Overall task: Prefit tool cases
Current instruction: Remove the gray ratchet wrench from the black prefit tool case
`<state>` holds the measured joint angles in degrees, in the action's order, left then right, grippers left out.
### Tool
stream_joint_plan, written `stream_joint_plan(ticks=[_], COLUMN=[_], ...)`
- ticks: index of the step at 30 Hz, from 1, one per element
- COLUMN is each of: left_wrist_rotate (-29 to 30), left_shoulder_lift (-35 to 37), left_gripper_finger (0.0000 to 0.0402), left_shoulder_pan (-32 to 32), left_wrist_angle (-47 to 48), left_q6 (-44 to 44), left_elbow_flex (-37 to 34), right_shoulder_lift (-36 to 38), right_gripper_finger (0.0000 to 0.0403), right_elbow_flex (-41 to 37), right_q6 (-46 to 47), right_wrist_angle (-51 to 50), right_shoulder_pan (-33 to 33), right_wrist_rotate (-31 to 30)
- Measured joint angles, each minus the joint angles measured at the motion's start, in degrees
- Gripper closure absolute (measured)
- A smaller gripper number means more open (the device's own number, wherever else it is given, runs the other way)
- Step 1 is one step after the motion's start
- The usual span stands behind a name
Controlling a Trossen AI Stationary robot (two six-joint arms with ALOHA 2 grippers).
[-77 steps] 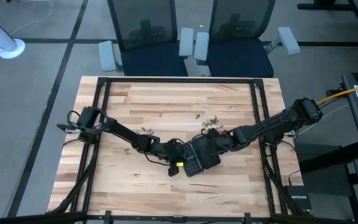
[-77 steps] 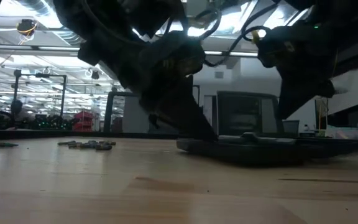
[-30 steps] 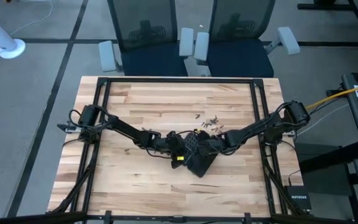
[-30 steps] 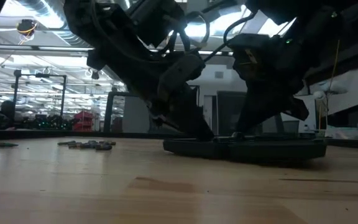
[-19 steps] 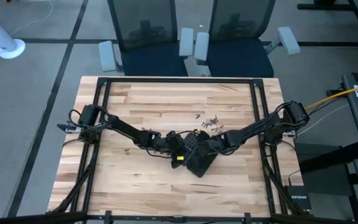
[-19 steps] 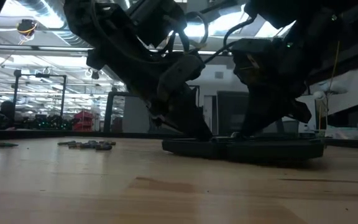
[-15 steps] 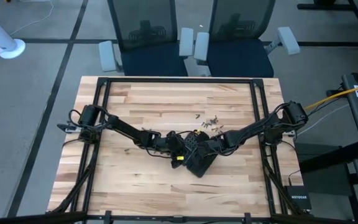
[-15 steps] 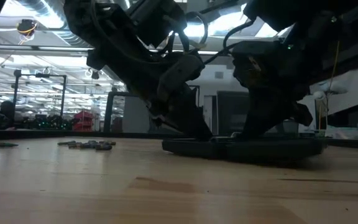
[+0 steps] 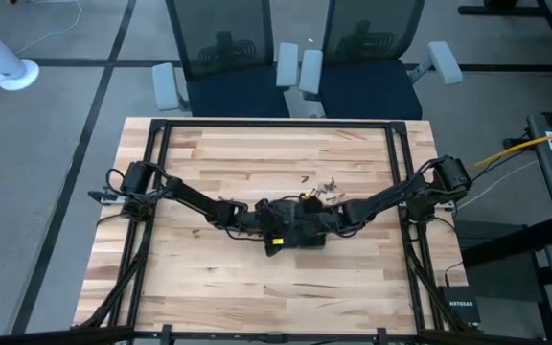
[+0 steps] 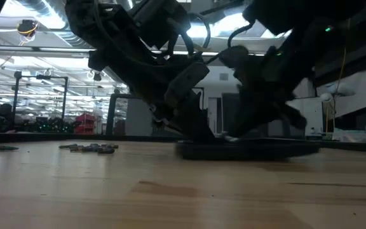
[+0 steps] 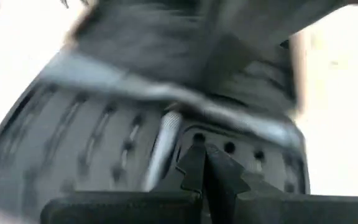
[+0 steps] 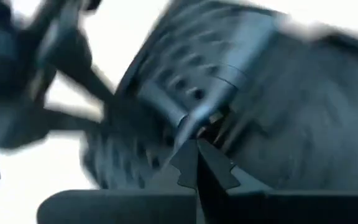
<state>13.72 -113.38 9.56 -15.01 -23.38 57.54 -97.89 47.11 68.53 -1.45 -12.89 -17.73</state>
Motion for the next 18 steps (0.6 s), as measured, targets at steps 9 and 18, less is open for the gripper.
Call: stream_joint_plan(ticks=[9,18], left_wrist_rotate=[0.9,1.0], left_shoulder_lift=[-0.1,1.2], left_gripper_finger=[0.0401,0.0401], left_shoulder_pan=[0.9,1.2], left_wrist_angle=[-0.4,1.1], left_q6=[-0.1,1.5], left_elbow_flex=[0.0,0.0], right_shoulder_lift=[-1.3,3.7], right_gripper_finger=[0.0403,0.0403], right_elbow_flex=[0.2,0.2], right_q6=[-3.1,-8.1], right_wrist_angle=[17.7,1.9], right_shoulder_pan=[6.5,7.3], right_wrist_rotate=[0.9,3.7])
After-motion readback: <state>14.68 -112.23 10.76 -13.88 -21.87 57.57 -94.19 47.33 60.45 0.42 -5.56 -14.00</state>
